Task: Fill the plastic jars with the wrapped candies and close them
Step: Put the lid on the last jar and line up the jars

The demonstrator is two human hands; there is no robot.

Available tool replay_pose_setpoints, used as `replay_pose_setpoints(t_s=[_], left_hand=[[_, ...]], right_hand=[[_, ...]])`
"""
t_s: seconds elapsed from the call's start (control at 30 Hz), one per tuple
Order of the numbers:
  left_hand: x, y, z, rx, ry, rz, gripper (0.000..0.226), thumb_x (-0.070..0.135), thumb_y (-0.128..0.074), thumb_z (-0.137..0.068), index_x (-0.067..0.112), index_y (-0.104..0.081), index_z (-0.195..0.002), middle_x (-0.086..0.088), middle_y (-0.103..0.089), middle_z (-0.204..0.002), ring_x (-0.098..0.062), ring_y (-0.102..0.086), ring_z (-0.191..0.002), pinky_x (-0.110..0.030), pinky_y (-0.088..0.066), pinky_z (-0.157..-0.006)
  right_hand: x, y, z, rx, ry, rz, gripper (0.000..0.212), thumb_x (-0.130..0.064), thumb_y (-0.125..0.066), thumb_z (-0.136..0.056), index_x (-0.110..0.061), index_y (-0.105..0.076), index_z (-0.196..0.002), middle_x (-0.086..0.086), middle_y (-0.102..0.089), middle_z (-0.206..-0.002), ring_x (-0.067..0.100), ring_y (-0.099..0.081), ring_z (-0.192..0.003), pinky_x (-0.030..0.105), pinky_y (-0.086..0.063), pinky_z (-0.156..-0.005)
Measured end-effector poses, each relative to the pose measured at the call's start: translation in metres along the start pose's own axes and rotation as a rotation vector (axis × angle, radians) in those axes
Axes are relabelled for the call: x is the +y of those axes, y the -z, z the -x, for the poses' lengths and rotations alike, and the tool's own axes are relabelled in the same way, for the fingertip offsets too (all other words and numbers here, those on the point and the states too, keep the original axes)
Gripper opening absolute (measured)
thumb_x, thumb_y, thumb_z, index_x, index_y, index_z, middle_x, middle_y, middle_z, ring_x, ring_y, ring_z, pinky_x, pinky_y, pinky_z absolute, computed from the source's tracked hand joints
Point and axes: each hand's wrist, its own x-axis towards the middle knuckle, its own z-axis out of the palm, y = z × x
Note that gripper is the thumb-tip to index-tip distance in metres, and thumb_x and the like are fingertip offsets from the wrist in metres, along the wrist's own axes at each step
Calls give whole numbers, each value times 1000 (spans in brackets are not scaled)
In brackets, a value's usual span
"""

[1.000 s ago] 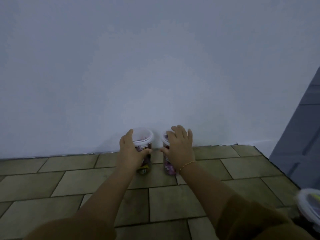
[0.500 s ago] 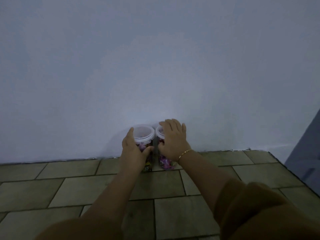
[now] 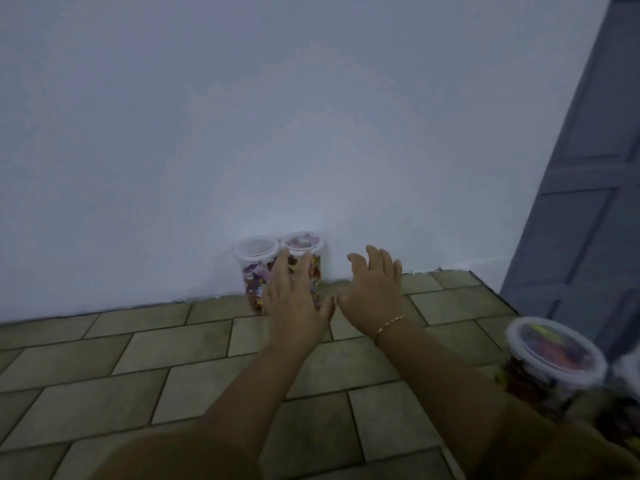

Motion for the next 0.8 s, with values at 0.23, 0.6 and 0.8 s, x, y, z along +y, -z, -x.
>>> replay_pose_setpoints(t_s=[0.23,0.6,0.8], left_hand=[[96,-5,44,-231,-440,113,83,50,-62,-71,24,-34,-145,-9,-17,-157,-26,-20,-142,-44,-22,-108],[212,-45,79,-525,-752,-91,96,62,-65,-75,30,-15,-150,-1,-3,-160,-22,-4,-146,-39,-8,-116],[219,-55,84,-505,-833,-67,61,29,-57,-88,24,-33,-145,2,-32,-150,-26,-27,-137,-35,-25,-107]], right_hand=[[50,80,80,21,-102,67,65,-19,-50,-87,-9,-24,-146,15,-13,-155,30,-5,-144,37,-2,-117],[144,157,159,-197,-528,499,65,-40,-47,-91,-13,-24,-145,14,-19,-155,34,-14,-142,62,-6,-112],[167,139,171,-196,-603,409,60,-20,-49,-92,-19,-21,-145,9,-20,-152,36,-20,-136,61,-33,-101]])
